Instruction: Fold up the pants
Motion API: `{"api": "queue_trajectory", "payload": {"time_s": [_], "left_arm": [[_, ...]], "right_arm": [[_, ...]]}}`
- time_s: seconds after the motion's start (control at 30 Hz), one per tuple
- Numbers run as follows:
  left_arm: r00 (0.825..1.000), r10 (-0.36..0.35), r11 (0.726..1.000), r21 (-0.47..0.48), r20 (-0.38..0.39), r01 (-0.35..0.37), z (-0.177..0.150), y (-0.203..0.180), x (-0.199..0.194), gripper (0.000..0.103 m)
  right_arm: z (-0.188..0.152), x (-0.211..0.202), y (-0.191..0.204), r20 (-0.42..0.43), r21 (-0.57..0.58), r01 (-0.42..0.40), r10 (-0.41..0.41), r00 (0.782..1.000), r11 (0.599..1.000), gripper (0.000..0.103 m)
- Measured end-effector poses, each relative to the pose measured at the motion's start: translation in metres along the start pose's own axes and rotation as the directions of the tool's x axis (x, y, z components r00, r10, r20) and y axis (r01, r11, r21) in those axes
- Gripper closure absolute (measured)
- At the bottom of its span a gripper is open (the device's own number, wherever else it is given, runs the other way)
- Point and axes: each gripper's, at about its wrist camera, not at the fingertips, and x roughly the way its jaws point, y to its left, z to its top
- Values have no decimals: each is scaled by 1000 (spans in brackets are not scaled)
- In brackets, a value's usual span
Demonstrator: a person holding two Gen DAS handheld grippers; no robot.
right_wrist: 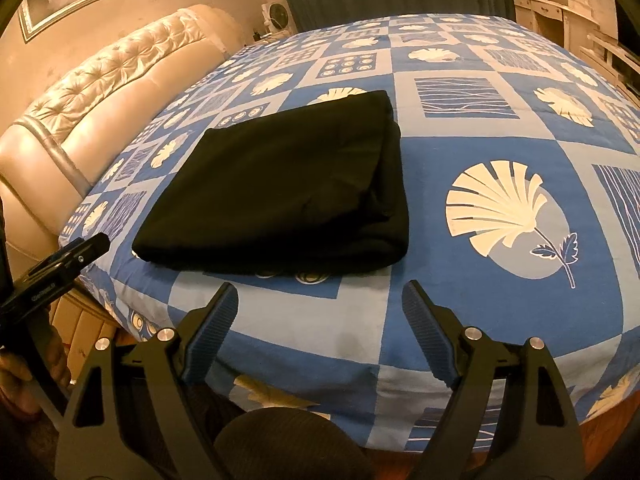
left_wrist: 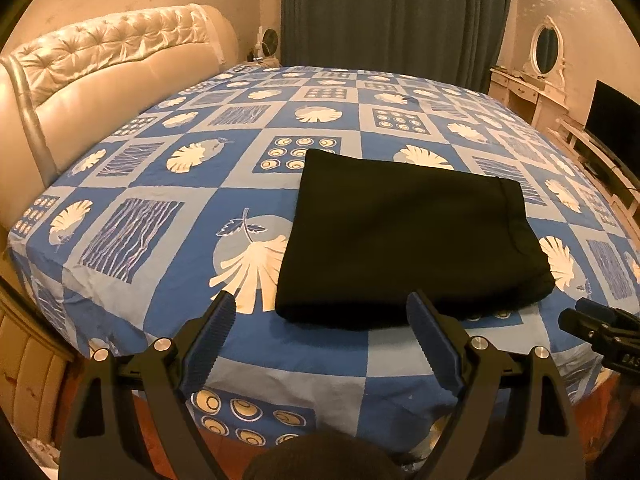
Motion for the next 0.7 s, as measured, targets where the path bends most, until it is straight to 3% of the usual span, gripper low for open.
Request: {"api": "queue_trajectory", "payload": {"time_s": [0.7], "left_arm": [[1000,-13,999,43,19,12,2,-9,-1,17]], "right_arm": [[-2,5,1,-18,-10,-7,7,1000,1000,19]]}}
